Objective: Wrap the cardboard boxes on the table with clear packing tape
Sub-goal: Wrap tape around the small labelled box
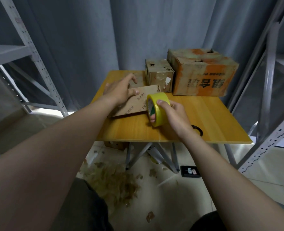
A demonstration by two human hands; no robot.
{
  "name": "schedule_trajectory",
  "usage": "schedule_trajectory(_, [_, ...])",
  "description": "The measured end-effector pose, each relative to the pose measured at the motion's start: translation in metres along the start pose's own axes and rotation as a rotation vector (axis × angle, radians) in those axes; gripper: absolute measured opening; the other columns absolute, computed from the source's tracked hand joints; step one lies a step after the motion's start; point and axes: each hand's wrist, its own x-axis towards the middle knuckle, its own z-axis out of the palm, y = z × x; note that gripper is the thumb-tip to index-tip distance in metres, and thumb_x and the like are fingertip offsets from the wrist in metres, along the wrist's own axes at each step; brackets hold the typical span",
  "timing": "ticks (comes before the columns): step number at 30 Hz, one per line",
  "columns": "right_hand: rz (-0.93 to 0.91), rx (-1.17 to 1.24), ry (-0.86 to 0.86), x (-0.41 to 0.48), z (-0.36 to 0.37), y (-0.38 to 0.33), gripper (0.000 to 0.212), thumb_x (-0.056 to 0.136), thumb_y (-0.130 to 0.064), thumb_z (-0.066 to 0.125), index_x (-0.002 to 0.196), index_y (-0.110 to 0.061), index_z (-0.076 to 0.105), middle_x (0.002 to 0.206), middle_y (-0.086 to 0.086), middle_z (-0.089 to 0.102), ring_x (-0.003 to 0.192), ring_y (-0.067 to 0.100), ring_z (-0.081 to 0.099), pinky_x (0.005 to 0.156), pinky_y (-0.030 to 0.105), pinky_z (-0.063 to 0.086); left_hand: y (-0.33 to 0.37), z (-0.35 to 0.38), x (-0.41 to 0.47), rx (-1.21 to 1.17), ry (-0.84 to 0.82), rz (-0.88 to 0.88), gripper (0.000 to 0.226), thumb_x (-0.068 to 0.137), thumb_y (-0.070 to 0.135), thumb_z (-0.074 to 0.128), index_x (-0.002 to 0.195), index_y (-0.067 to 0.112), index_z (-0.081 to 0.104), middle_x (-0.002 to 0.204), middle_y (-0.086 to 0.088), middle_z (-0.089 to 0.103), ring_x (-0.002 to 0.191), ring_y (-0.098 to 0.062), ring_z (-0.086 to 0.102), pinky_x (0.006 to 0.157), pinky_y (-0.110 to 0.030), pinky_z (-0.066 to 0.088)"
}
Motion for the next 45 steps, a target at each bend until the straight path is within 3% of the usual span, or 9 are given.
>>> schedule_trajectory(5, [0.044, 0.066, 0.0, 0.015, 0.005, -0.018, 0.033, 0.103, -0.033, 0.061, 0.108, -0.002, 0.068, 0.088, 0.026, 0.076, 0.073, 0.036, 0.073, 0.082, 0.052, 0.063, 0.007, 0.011, -0.004, -0.037, 0.163, 0.028, 0.019, 0.097, 0.043, 0.066, 0.116, 0.038, 0.066, 0.129, 0.011, 0.062, 0.126, -0.02, 0.049, 0.093, -0.045, 0.025])
schedule_trajectory(7, [0.058, 0.068, 0.016, 0.022, 0.007, -0.025, 0.033, 0.103, -0.033, 0.062, 0.106, -0.001, 0.068, 0.088, 0.026, 0.076, 0.072, 0.035, 0.072, 0.082, 0.052, 0.063, 0.008, 0.012, -0.003, 0.114, 0.127, 0.052, 0.043, 0.091, 0.052, 0.072, 0.13, 0.036, 0.065, 0.139, 0.008, 0.056, 0.133, -0.022, 0.044, 0.104, -0.053, 0.028])
schedule_trajectory(10, [0.044, 0.049, 0.039, 0.03, 0.013, -0.031, 0.034, 0.102, -0.035, 0.063, 0.101, -0.002, 0.07, 0.084, 0.023, 0.076, 0.07, 0.035, 0.072, 0.081, 0.052, 0.063, 0.004, 0.013, -0.005, 0.321, -0.068, 0.121, 0.1, 0.07, 0.07, 0.08, 0.153, 0.031, 0.043, 0.157, 0.006, 0.039, 0.144, -0.024, 0.035, 0.115, -0.067, 0.021])
schedule_trajectory(13, [0.004, 0.063, 0.041, 0.03, 0.016, -0.03, 0.039, 0.103, -0.041, 0.061, 0.101, -0.003, 0.072, 0.08, 0.02, 0.075, 0.068, 0.034, 0.072, 0.077, 0.047, 0.063, -0.001, 0.022, -0.005, 0.384, -0.112, 0.108, 0.117, 0.067, 0.066, 0.084, 0.161, 0.027, 0.027, 0.163, 0.005, 0.032, 0.148, -0.027, 0.033, 0.117, -0.075, 0.014])
schedule_trajectory(18, [-0.092, -0.068, 0.055, 0.024, 0.018, -0.012, 0.028, 0.104, -0.043, 0.056, 0.101, -0.02, 0.071, 0.08, 0.008, 0.079, 0.086, 0.022, 0.077, 0.095, 0.045, 0.057, 0.0, 0.025, 0.002, 0.378, -0.08, 0.079, 0.108, 0.072, 0.062, 0.083, 0.161, 0.03, 0.03, 0.163, 0.008, 0.034, 0.142, -0.029, 0.038, 0.113, -0.069, 0.026])
schedule_trajectory(27, [0.131, -0.072, 0.081, 0.009, 0.012, -0.006, 0.046, 0.102, -0.043, 0.061, 0.106, 0.002, 0.07, 0.074, 0.014, 0.077, 0.063, 0.024, 0.075, 0.068, 0.037, 0.065, -0.001, 0.018, 0.011, 0.27, -0.161, -0.001, 0.104, 0.072, 0.06, 0.083, 0.159, 0.033, 0.034, 0.159, 0.004, 0.041, 0.144, -0.031, 0.037, 0.116, -0.063, 0.027])
schedule_trajectory(35, [0.197, -0.068, 0.072, 0.01, 0.017, -0.02, 0.041, 0.102, -0.04, 0.062, 0.102, 0.0, 0.062, 0.075, 0.017, 0.077, 0.069, 0.031, 0.076, 0.078, 0.05, 0.065, -0.003, 0.014, 0.014, 0.235, -0.217, -0.041, 0.099, 0.07, 0.059, 0.086, 0.155, 0.033, 0.041, 0.152, 0.002, 0.049, 0.139, -0.031, 0.044, 0.111, -0.057, 0.038])
schedule_trajectory(42, [0.279, -0.044, 0.05, 0.01, 0.015, -0.028, 0.045, 0.101, -0.039, 0.065, 0.11, 0.005, 0.06, 0.077, 0.022, 0.076, 0.057, 0.029, 0.072, 0.062, 0.042, 0.065, -0.011, 0.012, 0.014, 0.092, -0.338, -0.09, 0.108, 0.066, 0.065, 0.086, 0.158, 0.031, 0.039, 0.157, 0.003, 0.046, 0.14, -0.029, 0.045, 0.113, -0.048, 0.042])
schedule_trajectory(45, [0.277, -0.018, 0.044, 0.014, 0.015, -0.026, 0.053, 0.099, -0.04, 0.067, 0.118, 0.008, 0.061, 0.079, 0.024, 0.075, 0.062, 0.033, 0.073, 0.073, 0.054, 0.064, -0.01, 0.009, 0.008, 0.047, -0.322, -0.078, 0.099, 0.068, 0.062, 0.086, 0.153, 0.031, 0.048, 0.154, 0.004, 0.051, 0.138, -0.026, 0.048, 0.112, -0.046, 0.043])
